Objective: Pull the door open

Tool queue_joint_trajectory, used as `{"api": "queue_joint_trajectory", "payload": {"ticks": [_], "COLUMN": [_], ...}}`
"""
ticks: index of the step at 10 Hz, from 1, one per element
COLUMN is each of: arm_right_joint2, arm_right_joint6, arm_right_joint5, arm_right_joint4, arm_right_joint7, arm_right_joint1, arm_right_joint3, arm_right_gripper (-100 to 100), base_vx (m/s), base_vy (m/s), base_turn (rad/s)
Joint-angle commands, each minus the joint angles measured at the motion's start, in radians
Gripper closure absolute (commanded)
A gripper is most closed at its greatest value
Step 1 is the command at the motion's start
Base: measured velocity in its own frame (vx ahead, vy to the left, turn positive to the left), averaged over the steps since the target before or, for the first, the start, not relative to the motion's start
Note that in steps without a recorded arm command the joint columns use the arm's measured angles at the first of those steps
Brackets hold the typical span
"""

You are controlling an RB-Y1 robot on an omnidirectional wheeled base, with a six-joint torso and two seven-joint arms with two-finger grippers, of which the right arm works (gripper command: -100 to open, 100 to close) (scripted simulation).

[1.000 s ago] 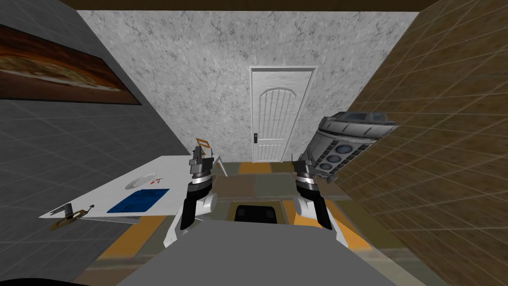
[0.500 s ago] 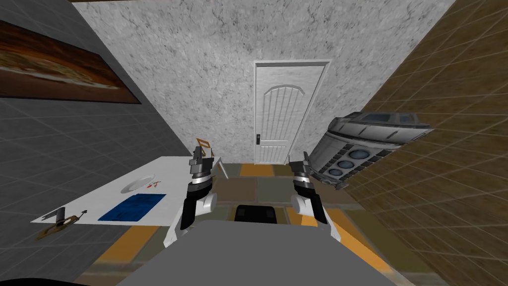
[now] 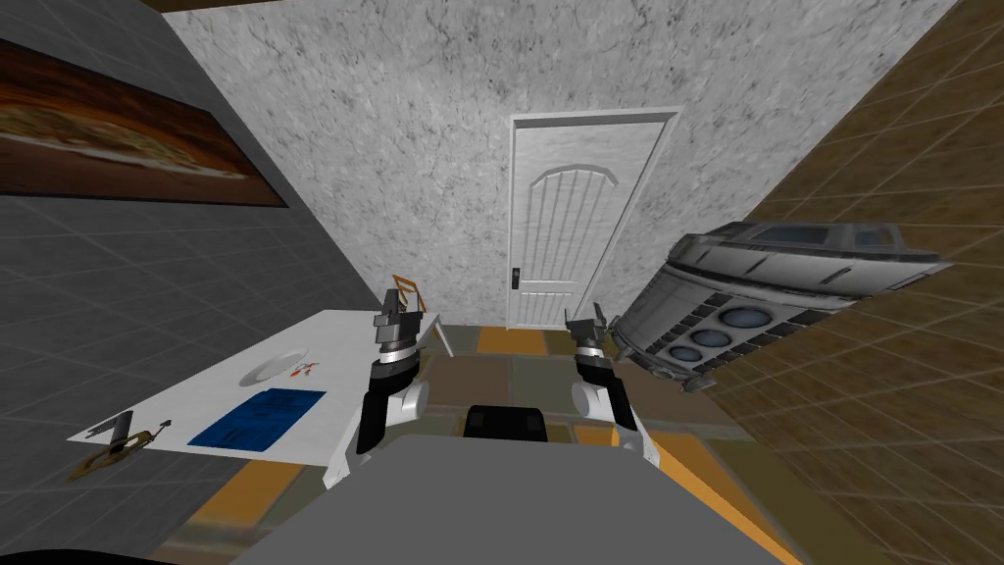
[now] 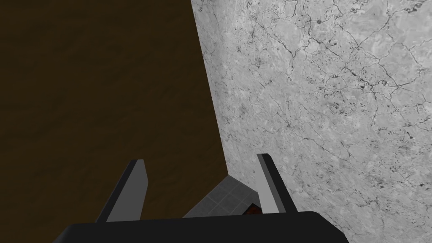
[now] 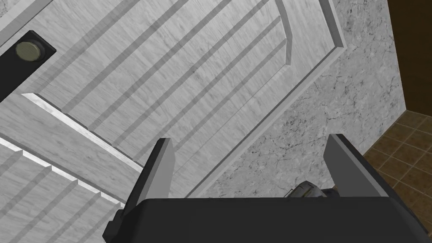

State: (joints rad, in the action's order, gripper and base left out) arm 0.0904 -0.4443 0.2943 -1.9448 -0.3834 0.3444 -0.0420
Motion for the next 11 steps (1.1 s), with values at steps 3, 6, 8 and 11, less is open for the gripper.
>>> {"api": "queue_joint_trajectory", "payload": {"ticks": [3,6,8,11], "arm_right_joint2": [0.022,0.036,0.045,0.058], "arm_right_joint6": [0.006,0.010,0.012,0.016], "arm_right_joint5": [0.068,0.121,0.157,0.212], "arm_right_joint4": [0.055,0.103,0.136,0.184], "arm_right_joint7": [-0.055,-0.097,-0.125,-0.167], "arm_right_joint1": [-0.025,-0.048,-0.063,-0.086], "arm_right_joint3": [-0.007,-0.015,-0.021,-0.029], "arm_right_gripper": [-100,-100,-100,-100], "base_vx": [0.121,0.099,0.104,0.103], "base_vy": [0.038,0.036,0.027,0.031], "base_turn": [0.044,0.049,0.054,0.049]}}
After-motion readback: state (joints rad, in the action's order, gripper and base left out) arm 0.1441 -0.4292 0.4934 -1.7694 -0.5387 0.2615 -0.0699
